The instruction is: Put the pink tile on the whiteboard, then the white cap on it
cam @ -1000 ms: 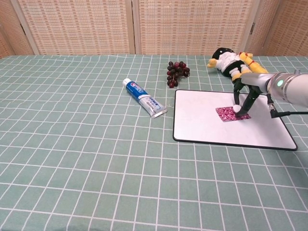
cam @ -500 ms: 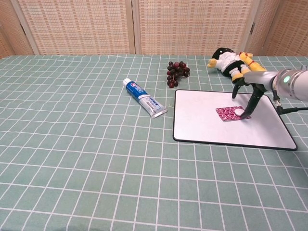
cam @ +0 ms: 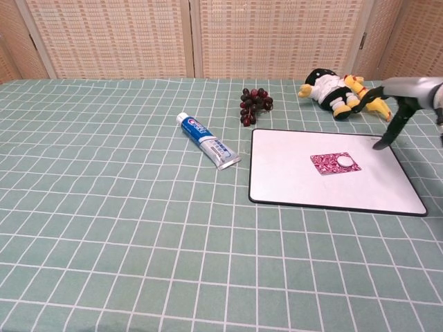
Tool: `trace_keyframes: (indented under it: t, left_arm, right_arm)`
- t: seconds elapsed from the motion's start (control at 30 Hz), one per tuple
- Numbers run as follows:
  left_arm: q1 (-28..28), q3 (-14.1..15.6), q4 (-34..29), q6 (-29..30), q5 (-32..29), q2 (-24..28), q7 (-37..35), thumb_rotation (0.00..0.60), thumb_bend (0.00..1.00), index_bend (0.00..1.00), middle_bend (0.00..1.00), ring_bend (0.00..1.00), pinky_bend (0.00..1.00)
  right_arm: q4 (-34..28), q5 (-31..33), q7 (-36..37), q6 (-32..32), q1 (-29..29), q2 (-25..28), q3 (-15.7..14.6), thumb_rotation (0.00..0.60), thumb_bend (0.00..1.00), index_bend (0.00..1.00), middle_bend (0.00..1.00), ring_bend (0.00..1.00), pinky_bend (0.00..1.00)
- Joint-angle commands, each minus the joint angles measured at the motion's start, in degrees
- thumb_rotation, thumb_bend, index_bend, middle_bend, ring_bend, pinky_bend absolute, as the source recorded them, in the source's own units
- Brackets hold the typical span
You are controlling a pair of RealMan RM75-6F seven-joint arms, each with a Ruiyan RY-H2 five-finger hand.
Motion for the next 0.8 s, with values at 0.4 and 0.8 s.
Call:
trace_keyframes:
  t: [0.4,0.8]
  left_arm:
    - [-1.70,-0.26,-1.25,-0.74,1.49,-0.90,2.22,0.600,0.16,0.00,0.00,0.00,0.00]
    - [-2.70,-0.28,-1.35,-0.96,2.19,-1.49,3.94,0.600,0.16,0.00,0.00,0.00,0.00]
  right_arm:
    - [-15.45,-24.43,15.09,31.91,-27.15,15.40,-8.68,0.567,0.00,0.18,0.05,0.00,0.00]
    - [-14.58,-24.49,16.20,30.18,-30.31,16.45,-5.92,0.600,0.00,0.16,0.05,0.00,0.00]
